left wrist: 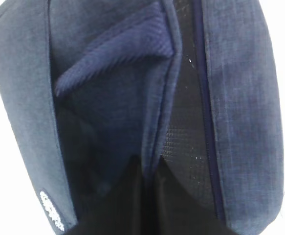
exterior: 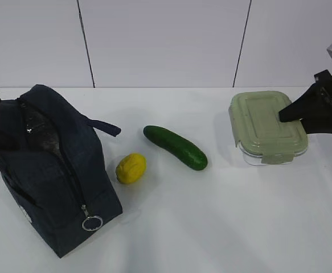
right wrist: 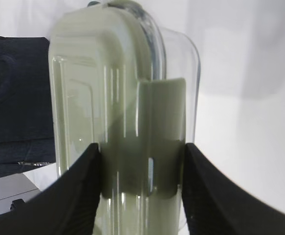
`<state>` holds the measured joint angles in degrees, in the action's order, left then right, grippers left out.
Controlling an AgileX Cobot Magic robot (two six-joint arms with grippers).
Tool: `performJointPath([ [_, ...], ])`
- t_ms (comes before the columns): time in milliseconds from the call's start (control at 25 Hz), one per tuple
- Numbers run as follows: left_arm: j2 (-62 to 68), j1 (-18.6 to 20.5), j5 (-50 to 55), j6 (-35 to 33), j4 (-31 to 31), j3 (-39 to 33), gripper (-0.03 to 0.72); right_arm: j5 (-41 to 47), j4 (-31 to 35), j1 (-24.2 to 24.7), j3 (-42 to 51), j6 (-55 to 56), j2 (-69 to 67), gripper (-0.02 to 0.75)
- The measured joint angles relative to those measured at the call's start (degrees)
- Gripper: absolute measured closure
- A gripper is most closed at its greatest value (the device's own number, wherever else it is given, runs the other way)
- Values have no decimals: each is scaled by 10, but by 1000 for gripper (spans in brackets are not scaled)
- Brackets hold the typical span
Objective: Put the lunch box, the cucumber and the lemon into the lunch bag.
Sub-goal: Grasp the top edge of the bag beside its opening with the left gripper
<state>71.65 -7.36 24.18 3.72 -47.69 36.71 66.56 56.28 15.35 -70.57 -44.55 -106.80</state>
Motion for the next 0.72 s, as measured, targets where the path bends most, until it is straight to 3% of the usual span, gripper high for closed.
performJointPath([
  [360, -6, 0, 56, 3, 13, 1, 694, 4, 0, -73, 0, 6, 6, 374],
  [720, -25, 0, 60, 32, 49, 1, 694, 4, 0, -94, 0, 33, 17, 374],
])
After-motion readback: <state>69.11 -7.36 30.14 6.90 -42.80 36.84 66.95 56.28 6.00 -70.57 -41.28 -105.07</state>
